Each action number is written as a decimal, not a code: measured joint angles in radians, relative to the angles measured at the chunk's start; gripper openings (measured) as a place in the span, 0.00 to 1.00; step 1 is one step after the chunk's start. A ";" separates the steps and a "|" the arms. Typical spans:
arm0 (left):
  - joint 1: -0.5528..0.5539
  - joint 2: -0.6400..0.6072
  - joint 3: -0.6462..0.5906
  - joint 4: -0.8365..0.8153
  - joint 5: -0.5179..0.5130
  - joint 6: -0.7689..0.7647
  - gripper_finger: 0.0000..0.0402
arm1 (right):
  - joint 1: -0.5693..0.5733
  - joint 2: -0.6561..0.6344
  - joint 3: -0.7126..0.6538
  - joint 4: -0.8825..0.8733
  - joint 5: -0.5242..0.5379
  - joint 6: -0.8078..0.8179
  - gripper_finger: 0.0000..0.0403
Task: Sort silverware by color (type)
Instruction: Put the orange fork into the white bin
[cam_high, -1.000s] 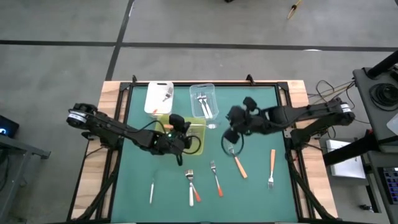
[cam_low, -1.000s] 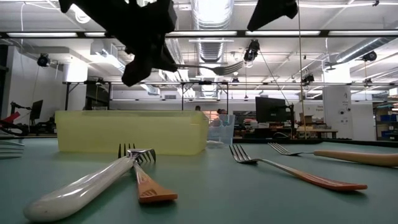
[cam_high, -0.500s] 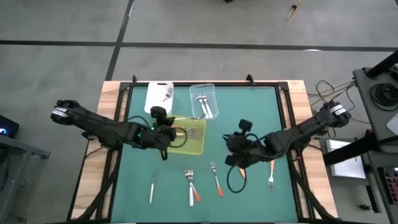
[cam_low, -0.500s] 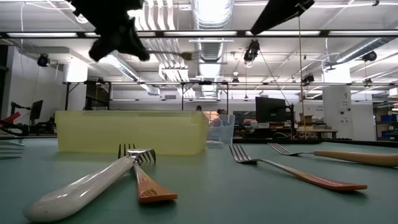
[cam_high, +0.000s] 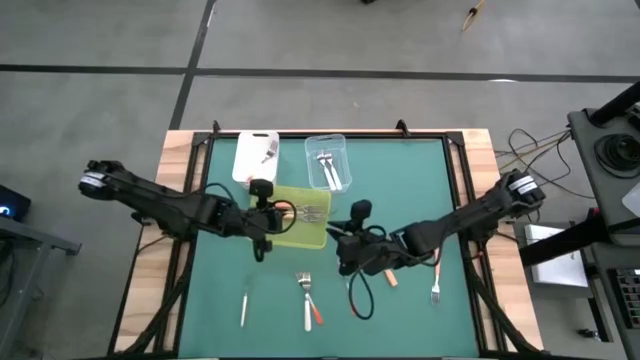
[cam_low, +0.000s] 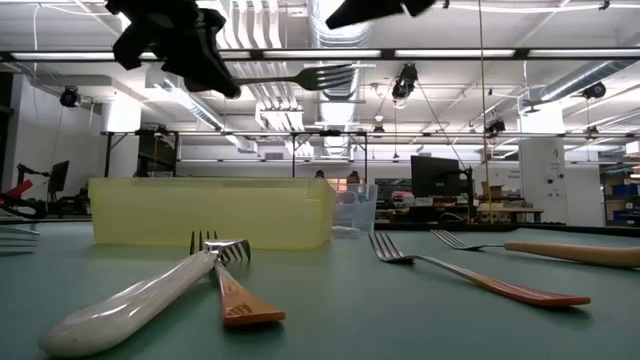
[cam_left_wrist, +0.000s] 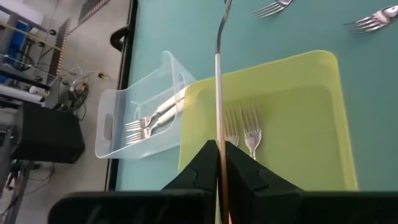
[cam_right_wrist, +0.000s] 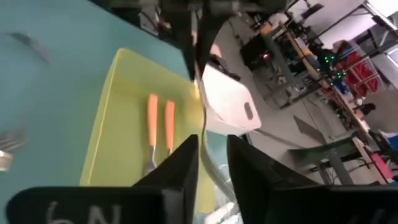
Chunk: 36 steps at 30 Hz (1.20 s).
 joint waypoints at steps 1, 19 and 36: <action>0.000 0.004 0.000 0.000 -0.016 0.001 0.00 | -0.001 0.002 0.020 -0.018 -0.009 0.000 0.21; -0.009 0.034 0.000 0.123 -0.163 0.191 0.00 | -0.100 -0.016 0.176 -0.373 -0.206 0.105 0.33; -0.015 0.033 0.000 0.243 -0.100 0.247 0.00 | -0.162 0.015 0.176 -0.446 -0.206 0.035 0.33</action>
